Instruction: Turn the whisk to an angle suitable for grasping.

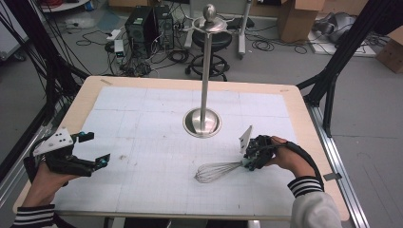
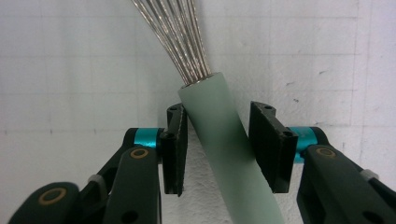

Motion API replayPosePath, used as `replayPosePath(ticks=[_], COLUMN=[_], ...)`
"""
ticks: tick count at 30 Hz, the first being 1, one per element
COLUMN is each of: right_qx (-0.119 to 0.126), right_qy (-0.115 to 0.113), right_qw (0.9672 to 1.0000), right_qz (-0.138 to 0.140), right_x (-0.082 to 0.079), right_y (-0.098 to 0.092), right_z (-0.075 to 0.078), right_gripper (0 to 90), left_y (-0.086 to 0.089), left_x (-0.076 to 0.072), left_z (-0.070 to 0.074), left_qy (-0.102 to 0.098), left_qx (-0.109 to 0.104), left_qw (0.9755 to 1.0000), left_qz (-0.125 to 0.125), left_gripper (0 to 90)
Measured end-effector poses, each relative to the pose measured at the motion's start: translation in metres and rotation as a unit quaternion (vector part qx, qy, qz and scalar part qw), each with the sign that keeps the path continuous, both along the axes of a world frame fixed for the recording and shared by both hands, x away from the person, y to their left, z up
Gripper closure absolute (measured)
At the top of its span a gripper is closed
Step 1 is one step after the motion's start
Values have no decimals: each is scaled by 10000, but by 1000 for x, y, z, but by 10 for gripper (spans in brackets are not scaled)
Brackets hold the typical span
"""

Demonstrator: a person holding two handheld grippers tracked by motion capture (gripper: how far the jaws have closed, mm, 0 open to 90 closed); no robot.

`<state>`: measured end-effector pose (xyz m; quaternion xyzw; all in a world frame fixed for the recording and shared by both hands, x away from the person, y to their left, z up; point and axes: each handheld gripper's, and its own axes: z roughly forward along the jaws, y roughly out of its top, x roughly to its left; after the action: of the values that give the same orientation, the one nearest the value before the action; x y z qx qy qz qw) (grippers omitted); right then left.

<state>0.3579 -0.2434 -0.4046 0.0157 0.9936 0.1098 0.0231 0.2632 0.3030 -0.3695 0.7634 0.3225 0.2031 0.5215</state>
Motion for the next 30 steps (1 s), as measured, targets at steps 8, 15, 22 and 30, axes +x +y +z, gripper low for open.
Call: replayPosePath(ticks=[8,15,22,30], right_qx=[-61,-169,-98,36], right_qy=[23,29,216,372], right_qw=[10000,9998,9988,9982], right_qz=[51,-142,-431,-479], right_x=[-1,-1,0,-2], right_y=[1,3,3,2], right_z=[0,2,2,5], right_gripper=[668,694,697,699], left_y=[0,0,1,1], left_x=[0,0,0,1], left_z=[0,0,0,0], left_qy=[-1,4,4,6], left_qx=[12,10,1,7], left_qw=[10000,10000,10000,10000], left_qz=[-9,-5,4,9], left_gripper=[17,17,17,17])
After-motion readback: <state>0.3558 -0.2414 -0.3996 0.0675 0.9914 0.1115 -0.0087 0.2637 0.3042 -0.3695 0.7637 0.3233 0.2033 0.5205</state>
